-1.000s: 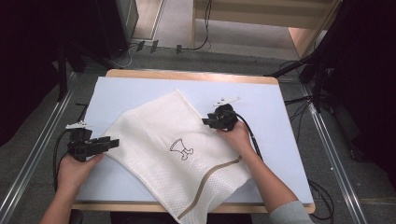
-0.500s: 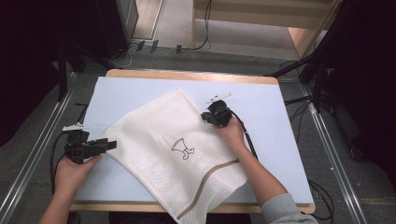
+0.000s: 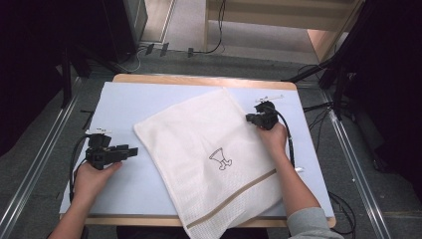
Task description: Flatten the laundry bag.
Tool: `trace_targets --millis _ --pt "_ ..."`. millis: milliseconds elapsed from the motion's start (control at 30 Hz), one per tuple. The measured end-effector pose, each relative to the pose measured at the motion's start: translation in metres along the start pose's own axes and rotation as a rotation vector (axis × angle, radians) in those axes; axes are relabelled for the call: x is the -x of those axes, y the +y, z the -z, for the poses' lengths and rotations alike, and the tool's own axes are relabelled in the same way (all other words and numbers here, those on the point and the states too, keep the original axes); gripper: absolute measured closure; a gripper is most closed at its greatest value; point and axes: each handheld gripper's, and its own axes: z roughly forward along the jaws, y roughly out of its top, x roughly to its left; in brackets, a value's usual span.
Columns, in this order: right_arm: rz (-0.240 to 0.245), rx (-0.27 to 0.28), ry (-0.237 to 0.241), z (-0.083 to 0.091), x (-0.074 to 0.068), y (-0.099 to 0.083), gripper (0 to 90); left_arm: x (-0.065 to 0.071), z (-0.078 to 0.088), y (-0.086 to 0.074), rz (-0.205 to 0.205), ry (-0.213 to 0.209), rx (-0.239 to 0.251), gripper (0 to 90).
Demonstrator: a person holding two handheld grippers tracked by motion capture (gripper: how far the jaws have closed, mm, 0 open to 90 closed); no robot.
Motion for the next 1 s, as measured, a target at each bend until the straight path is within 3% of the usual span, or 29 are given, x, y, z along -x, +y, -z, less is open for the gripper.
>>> trace_targets --millis 67,167,233,367,433,533,633,767,800,867,1000 --pt "-0.021 -0.001 -0.022 0.002 0.007 -0.003 85.9 0.008 -0.008 0.003 -0.009 -0.017 -0.011 49.9" --pt "-0.054 0.006 -0.002 0.002 0.011 -0.006 83.1 0.017 -0.016 0.005 -0.025 -0.027 -0.021 50.6" --pt "-0.047 0.016 0.001 0.005 0.009 -0.005 80.4 0.029 -0.026 0.008 -0.049 -0.027 -0.034 51.0" --pt "-0.052 0.035 0.024 0.011 0.007 -0.005 75.5 0.033 -0.032 0.008 -0.057 -0.010 -0.062 51.2" --pt "-0.037 0.045 0.032 0.015 0.006 -0.007 72.3 0.034 -0.035 0.006 -0.038 -0.012 -0.065 51.5" --pt "-0.018 0.051 0.035 0.026 0.004 -0.012 67.4 0.043 -0.042 0.003 -0.027 -0.048 -0.100 51.5" --pt "-0.002 0.059 0.035 0.033 0.004 -0.017 66.3 0.050 -0.048 0.001 -0.048 -0.032 -0.118 50.8" --pt "0.013 0.070 0.037 0.051 0.005 -0.028 63.9 0.059 -0.054 0.002 -0.042 -0.009 -0.088 51.4" --pt "0.020 0.071 0.036 0.058 0.008 -0.035 62.5 0.064 -0.058 0.001 -0.058 0.008 -0.081 52.1" --pt "0.025 0.073 0.038 0.061 0.009 -0.039 62.2 0.067 -0.059 0.002 -0.063 0.014 -0.080 54.0" --pt "0.020 0.060 0.034 0.071 0.015 -0.053 61.9 0.069 -0.065 0.005 -0.061 0.007 -0.083 71.5"
